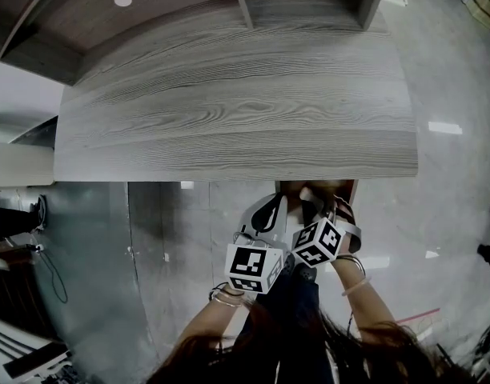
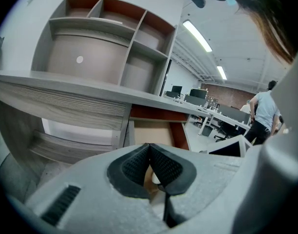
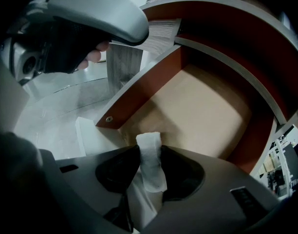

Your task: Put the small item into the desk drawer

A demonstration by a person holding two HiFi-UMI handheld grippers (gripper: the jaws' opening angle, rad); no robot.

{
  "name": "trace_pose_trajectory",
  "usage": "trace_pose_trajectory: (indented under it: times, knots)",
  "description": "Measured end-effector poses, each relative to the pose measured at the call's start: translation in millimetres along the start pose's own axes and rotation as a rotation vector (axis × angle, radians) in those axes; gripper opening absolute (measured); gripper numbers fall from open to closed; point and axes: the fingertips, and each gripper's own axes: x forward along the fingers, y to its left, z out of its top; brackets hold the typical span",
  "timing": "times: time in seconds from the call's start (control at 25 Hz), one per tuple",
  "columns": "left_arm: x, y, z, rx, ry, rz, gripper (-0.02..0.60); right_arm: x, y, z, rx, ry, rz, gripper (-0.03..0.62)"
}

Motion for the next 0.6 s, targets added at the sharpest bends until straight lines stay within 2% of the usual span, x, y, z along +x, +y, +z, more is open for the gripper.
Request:
trace_pose_trajectory:
  times: [0.6]
  knots:
    - [-3.6,4.9,1.9,-0.004,-0.01,0.018,0.015,0.0,-0.5,-1.0,0.063,-0.02,0.009,0.163]
